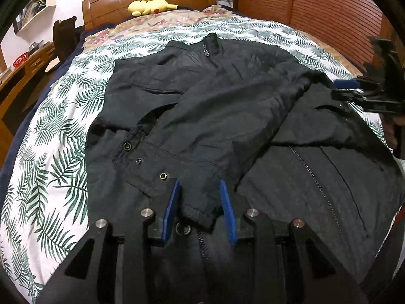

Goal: Fold large clothes
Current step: 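Move the left tool to the jacket side edge beside the folded hem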

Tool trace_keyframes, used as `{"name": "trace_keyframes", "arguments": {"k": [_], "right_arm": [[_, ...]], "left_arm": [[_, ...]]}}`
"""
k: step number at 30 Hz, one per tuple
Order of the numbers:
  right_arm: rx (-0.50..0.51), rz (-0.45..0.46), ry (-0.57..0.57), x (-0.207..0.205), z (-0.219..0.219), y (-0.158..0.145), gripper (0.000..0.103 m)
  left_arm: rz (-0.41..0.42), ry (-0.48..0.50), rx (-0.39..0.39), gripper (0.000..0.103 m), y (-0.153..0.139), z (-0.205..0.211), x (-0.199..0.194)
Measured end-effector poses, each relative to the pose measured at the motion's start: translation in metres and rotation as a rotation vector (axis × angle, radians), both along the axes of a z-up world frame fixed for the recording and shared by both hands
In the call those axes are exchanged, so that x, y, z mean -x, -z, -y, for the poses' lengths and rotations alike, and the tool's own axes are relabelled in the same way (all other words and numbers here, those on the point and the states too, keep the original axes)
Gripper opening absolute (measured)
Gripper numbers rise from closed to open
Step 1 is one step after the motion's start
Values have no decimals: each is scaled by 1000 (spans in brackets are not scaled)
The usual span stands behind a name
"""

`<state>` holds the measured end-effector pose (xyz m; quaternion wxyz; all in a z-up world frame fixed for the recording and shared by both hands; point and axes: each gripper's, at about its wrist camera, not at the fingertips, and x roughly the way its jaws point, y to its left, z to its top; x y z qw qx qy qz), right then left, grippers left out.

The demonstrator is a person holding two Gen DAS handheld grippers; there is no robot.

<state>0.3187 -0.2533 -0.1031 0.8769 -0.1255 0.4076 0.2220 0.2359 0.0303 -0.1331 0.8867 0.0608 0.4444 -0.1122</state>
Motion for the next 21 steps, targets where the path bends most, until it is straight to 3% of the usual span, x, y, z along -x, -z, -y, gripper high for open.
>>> {"name": "trace_keyframes", "arguments": {"k": [11, 21], "right_arm": [[-15, -6, 48, 43, 31, -1, 65], [-5, -14, 72, 88, 55, 6, 66]], "left_arm": [[44, -10, 26, 33, -15, -8, 11], [90, -86, 31, 35, -35, -40, 61]]}}
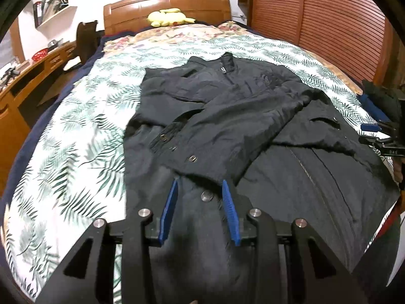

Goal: Fold large clothes
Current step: 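Move the left tool to the jacket side edge beside the folded hem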

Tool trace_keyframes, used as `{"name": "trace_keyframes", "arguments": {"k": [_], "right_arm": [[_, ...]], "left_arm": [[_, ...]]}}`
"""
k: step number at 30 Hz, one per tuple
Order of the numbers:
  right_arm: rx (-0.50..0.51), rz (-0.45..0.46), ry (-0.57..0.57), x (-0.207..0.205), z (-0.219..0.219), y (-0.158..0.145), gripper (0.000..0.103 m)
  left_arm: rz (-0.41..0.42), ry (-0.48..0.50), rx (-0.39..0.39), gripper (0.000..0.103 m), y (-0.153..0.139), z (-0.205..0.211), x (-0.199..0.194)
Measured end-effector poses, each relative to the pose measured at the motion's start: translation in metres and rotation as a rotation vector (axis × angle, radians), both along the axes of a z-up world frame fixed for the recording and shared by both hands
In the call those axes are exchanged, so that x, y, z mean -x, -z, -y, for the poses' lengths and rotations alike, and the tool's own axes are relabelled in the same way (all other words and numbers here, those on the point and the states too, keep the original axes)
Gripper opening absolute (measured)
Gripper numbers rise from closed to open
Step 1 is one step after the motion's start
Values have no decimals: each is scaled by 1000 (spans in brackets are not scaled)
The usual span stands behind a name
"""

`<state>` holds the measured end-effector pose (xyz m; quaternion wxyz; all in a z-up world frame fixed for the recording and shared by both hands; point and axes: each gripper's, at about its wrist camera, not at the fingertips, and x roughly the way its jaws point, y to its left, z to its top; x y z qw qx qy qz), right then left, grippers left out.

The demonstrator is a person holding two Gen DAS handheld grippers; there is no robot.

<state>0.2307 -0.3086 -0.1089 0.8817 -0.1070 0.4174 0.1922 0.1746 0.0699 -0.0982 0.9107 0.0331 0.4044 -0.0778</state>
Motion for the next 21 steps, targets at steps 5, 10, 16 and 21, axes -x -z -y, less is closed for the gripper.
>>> {"name": "trace_keyframes", "arguments": {"k": [5, 10, 16, 21], "right_arm": [[12, -5, 15, 19, 12, 6, 66], [4, -10, 46, 34, 26, 8, 67], [-5, -16, 78, 52, 37, 7, 67], [-6, -31, 94, 68, 42, 10, 67]], "left_arm": [[13, -14, -39, 35, -6, -11, 24], [-11, -44, -49, 36, 2, -26, 47], [-23, -91, -23, 36, 13, -44, 74], [-24, -99, -19, 36, 17, -52, 93]]}}
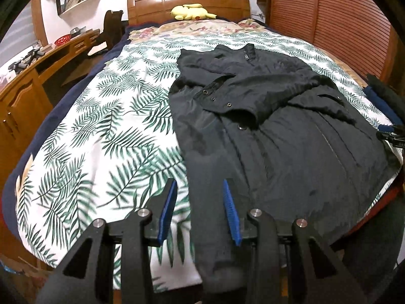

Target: Fold large clothes

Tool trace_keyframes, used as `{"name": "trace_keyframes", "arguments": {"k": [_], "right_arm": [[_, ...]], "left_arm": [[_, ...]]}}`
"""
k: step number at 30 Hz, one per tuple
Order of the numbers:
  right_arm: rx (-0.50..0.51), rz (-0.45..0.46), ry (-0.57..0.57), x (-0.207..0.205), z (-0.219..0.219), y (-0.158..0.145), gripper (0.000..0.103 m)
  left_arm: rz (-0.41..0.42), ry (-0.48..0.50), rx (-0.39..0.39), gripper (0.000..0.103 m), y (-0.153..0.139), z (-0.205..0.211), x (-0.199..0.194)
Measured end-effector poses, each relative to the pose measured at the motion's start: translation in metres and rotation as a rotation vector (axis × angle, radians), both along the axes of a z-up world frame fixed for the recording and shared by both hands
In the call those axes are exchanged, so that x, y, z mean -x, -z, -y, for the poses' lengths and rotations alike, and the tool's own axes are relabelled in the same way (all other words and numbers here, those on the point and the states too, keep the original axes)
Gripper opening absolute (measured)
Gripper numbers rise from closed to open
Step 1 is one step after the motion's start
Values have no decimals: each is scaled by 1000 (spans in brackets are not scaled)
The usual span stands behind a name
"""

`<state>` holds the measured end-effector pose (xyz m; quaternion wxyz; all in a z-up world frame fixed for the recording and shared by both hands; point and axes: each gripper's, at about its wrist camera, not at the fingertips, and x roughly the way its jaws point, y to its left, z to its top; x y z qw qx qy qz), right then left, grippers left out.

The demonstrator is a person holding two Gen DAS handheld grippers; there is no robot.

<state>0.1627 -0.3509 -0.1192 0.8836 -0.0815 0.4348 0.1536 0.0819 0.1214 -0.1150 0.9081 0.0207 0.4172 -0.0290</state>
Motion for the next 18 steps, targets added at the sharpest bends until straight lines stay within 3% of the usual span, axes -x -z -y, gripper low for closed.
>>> {"name": "trace_keyframes", "arguments": {"k": [18], "right_arm": [[-3, -41, 6, 36, 5, 7, 68]], "left_arm": [[-33, -15, 81, 36, 29, -4, 25]]}}
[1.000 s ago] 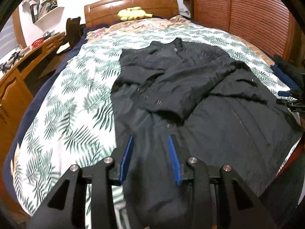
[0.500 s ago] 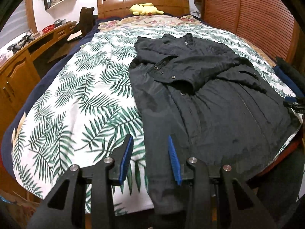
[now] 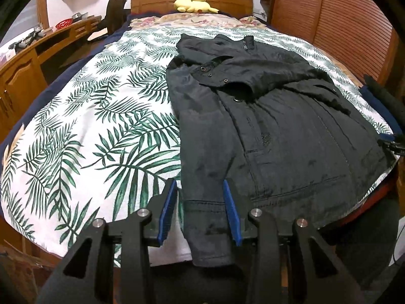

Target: Fold large clothes

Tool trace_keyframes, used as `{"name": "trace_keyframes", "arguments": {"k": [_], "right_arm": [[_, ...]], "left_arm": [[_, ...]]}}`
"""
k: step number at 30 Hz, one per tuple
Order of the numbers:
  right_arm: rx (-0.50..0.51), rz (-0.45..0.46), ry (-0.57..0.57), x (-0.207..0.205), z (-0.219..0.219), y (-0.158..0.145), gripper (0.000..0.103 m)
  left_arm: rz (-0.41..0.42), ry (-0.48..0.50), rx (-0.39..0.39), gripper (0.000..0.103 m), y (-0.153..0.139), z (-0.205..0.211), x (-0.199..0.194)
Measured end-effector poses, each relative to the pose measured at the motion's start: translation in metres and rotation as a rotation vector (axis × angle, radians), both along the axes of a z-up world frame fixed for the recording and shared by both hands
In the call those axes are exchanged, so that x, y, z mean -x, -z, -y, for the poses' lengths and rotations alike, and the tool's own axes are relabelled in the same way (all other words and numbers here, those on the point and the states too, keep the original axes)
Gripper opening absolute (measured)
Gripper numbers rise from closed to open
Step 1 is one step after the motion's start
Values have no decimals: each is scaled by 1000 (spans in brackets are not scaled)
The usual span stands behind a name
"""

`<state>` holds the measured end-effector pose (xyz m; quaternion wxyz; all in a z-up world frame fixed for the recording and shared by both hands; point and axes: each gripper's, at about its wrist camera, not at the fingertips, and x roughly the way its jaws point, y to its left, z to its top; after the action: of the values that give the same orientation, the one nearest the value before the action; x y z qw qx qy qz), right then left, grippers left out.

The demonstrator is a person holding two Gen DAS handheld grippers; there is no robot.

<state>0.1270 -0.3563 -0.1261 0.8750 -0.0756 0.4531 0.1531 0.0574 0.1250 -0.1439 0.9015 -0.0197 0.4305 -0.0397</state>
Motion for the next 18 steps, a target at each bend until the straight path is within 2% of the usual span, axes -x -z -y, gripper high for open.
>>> {"name": "trace_keyframes", "arguments": {"k": [18], "right_arm": [[-1, -18, -57, 10, -19, 10, 67]], "left_arm": [[20, -17, 50, 36, 6, 3, 21]]}}
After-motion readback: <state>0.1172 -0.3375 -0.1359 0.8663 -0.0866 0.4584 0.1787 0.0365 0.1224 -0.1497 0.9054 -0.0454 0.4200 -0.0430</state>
